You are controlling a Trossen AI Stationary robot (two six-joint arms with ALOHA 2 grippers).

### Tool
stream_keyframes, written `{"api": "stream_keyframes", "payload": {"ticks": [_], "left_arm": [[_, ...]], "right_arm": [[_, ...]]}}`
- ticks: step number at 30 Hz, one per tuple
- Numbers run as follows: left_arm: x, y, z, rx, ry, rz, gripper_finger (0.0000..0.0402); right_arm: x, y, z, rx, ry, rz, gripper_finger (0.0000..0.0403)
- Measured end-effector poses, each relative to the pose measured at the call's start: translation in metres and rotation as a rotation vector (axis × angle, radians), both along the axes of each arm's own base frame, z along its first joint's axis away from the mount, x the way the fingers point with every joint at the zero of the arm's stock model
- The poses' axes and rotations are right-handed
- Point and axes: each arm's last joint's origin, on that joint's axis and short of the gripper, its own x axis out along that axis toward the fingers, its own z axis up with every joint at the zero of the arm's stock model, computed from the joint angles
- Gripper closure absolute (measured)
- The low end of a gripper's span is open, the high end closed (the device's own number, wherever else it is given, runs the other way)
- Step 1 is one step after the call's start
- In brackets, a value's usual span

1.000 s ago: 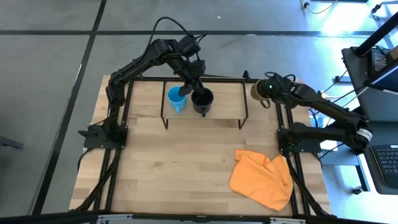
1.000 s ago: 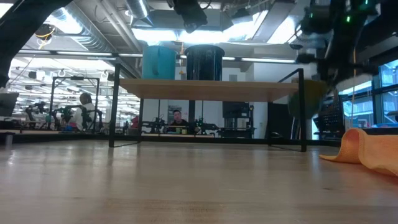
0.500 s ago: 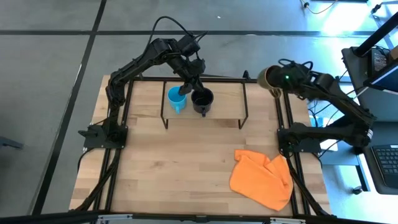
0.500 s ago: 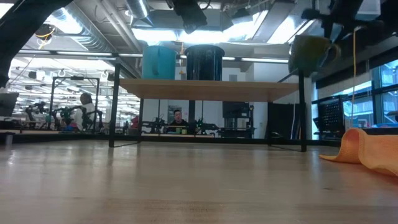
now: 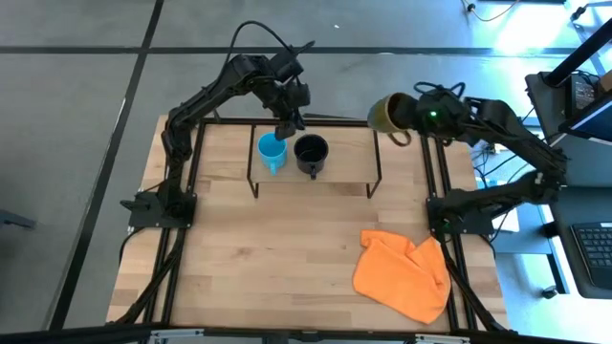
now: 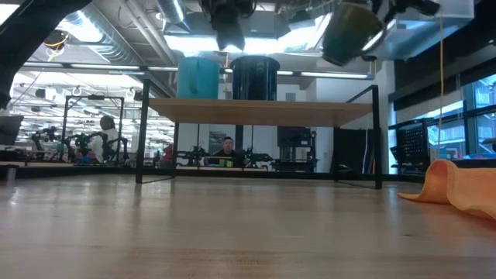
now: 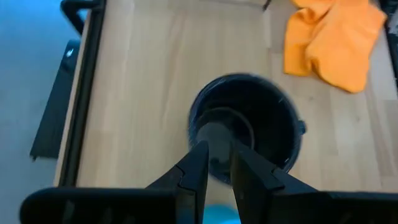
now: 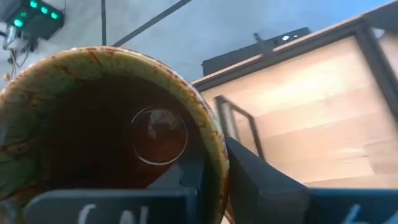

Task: Stack small to large cups/mugs on shelf
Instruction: Put the brown mug on the shelf

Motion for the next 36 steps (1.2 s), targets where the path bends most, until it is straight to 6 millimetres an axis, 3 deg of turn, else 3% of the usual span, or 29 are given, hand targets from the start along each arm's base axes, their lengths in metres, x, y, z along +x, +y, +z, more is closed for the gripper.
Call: {"api": "stream_keyframes", "payload": {"ticks": [8,13,22,28,36], "left_arm": [[-0.010,0.018,0.000,0.066,0.038,0.109,0.0340],[-0.015,0.031,0.001,0.098,0.023,0.156,0.0340],[-0.020,0.038,0.001,0.127,0.050,0.226,0.0340],[-0.029,0.040,-0.003,0.201,0.203,0.414,0.0340],[-0.029,0.041,-0.003,0.226,0.220,0.446,0.0340]], "right_arm": [[0.042,0.014,0.007,0.060,0.156,0.040,0.0357],[0.064,0.028,0.010,0.089,0.116,0.018,0.0357],[0.102,0.056,-0.013,0.164,0.081,-0.063,0.0357],[0.113,0.063,-0.022,0.235,0.055,-0.124,0.0357],[0.116,0.064,-0.025,0.308,0.036,-0.160,0.0357]]}}
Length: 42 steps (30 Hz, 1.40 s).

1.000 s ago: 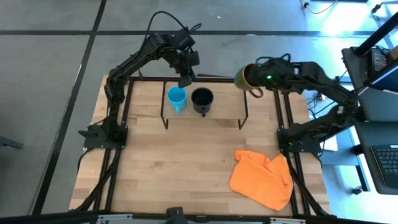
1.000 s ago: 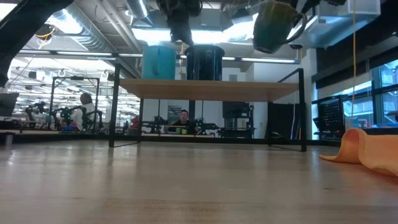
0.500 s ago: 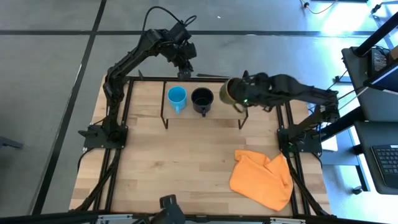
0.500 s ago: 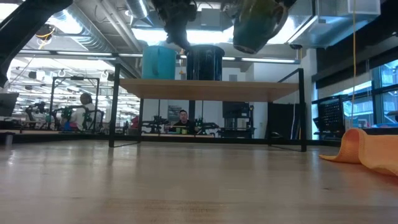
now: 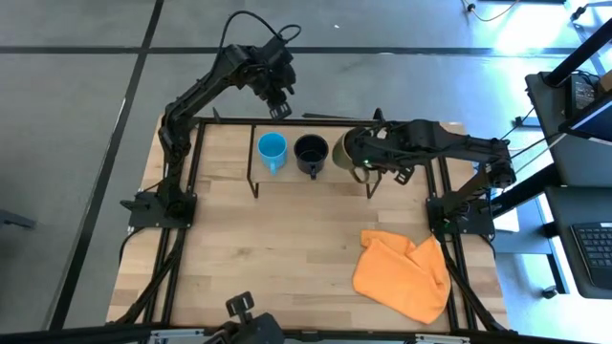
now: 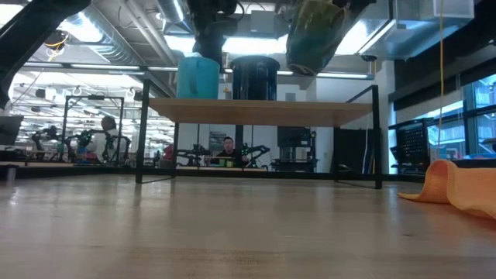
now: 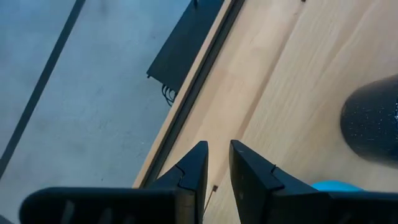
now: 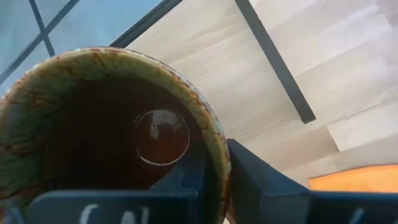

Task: Stack small to large cups/mugs on shelf
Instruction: Put the brown mug on the shelf

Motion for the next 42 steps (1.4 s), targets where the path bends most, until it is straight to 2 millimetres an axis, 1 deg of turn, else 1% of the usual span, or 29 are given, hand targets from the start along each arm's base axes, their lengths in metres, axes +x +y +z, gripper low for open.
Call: {"api": "stream_keyframes", "payload": {"ticks": [8,14,20,25,33,37,42], "left_arm": [[0.002,-0.001,0.000,-0.001,-0.013,-0.008,0.0340],[0.002,-0.001,0.000,-0.005,-0.016,-0.011,0.0340],[0.002,-0.002,0.000,-0.036,-0.039,-0.039,0.0340],[0.003,-0.002,0.000,-0.035,-0.039,-0.039,0.0340],[0.003,-0.002,0.001,-0.032,-0.043,-0.040,0.0340],[0.003,-0.003,0.001,-0.057,-0.057,-0.062,0.0340],[0.003,-0.003,0.000,-0.064,-0.058,-0.080,0.0340]], "right_arm": [[0.012,-0.012,-0.012,0.005,0.057,-0.014,0.0357],[0.014,-0.022,-0.021,-0.002,0.112,-0.003,0.0357],[0.014,-0.022,-0.032,0.019,0.157,0.000,0.0357],[0.014,-0.022,-0.034,0.015,0.166,0.004,0.0357],[0.012,-0.038,-0.033,-0.001,0.196,0.014,0.0357],[0.012,-0.038,-0.034,0.023,0.209,0.056,0.0357],[0.012,-0.038,-0.034,0.033,0.207,0.060,0.0353]]}}
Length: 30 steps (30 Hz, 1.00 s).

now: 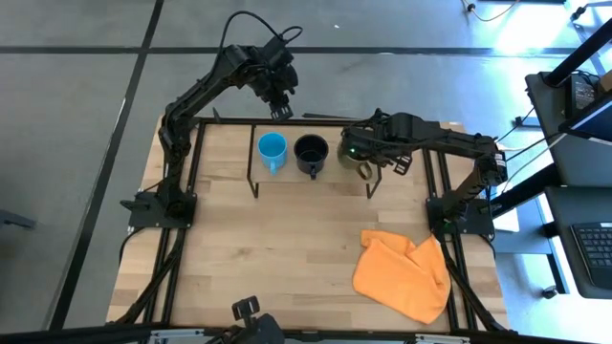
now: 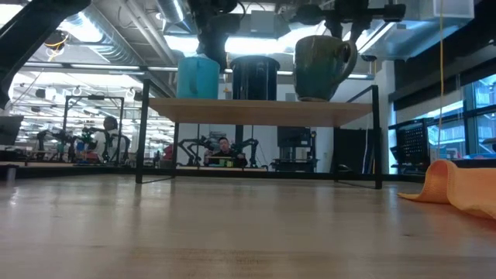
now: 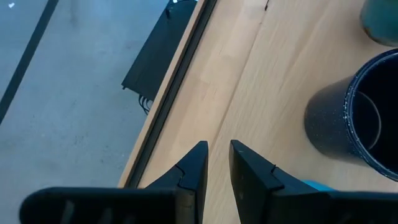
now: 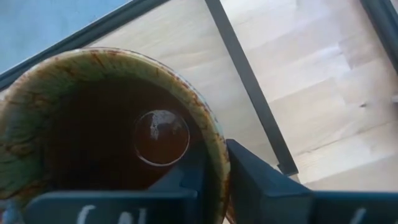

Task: Stack small to large cups/mugs on shelf
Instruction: Put the brown mug on the shelf

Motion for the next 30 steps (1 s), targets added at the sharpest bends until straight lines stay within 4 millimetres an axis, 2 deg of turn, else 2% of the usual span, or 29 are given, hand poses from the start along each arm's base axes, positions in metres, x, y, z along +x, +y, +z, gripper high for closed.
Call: {"api": "stream_keyframes", "payload": {"ticks": [10,30], "left_arm": [[-0.0001,0.0003,0.0001,0.005,0.002,0.003,0.0340],[-0.0003,0.0004,0.0000,0.015,0.010,-0.019,0.0340]], "right_arm": [[-0.0002,-0.0005,0.0003,-0.004,-0.002,-0.004,0.0321],[-0.0002,0.0000,0.0000,0.020,-0.004,0.000,0.0319]]}}
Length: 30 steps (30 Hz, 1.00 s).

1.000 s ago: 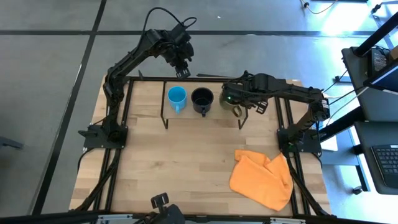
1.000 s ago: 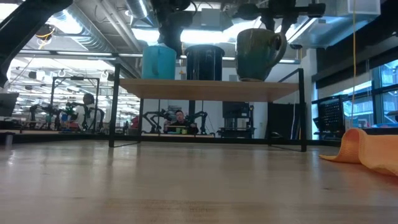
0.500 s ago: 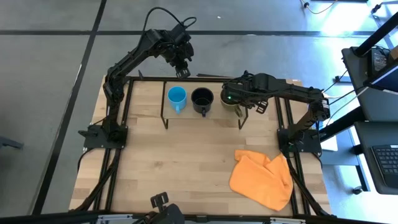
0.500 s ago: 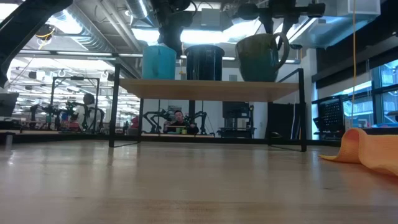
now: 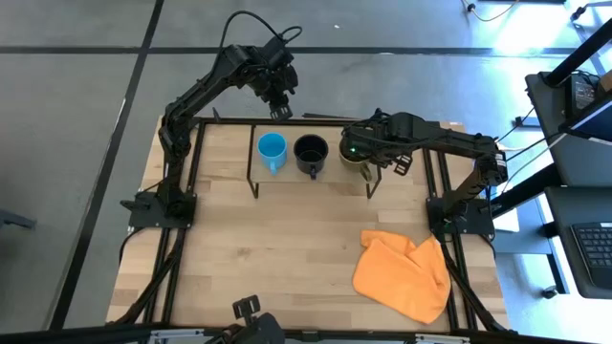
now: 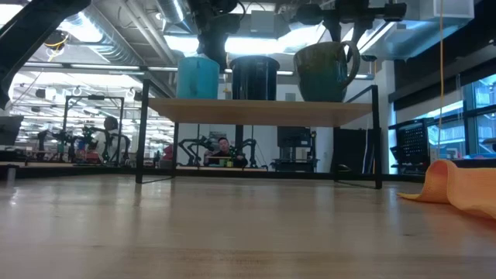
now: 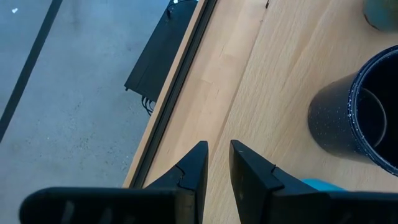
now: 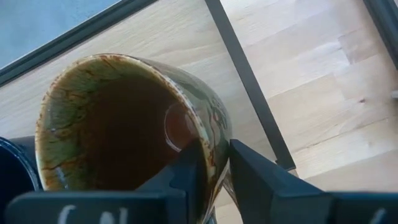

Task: Stack small to large cups/mugs on shelf
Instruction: Put the brown mug on the shelf

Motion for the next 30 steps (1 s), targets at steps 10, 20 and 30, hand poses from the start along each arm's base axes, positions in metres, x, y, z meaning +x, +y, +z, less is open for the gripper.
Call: {"api": "stream_keyframes", "payload": {"ticks": [10,20,30], "left_arm": [[0.000,0.000,0.000,0.000,0.000,0.000,0.0340],[0.010,0.009,-0.046,-0.071,0.102,0.005,0.0340],[0.012,0.010,-0.056,-0.049,0.102,0.002,0.0340]], "right_arm": [[0.000,0.000,0.000,0.005,-0.008,-0.020,0.0318],[0.000,0.002,0.000,0.052,0.001,0.038,0.0318],[0.000,-0.002,0.000,0.011,0.031,0.089,0.0318]]}}
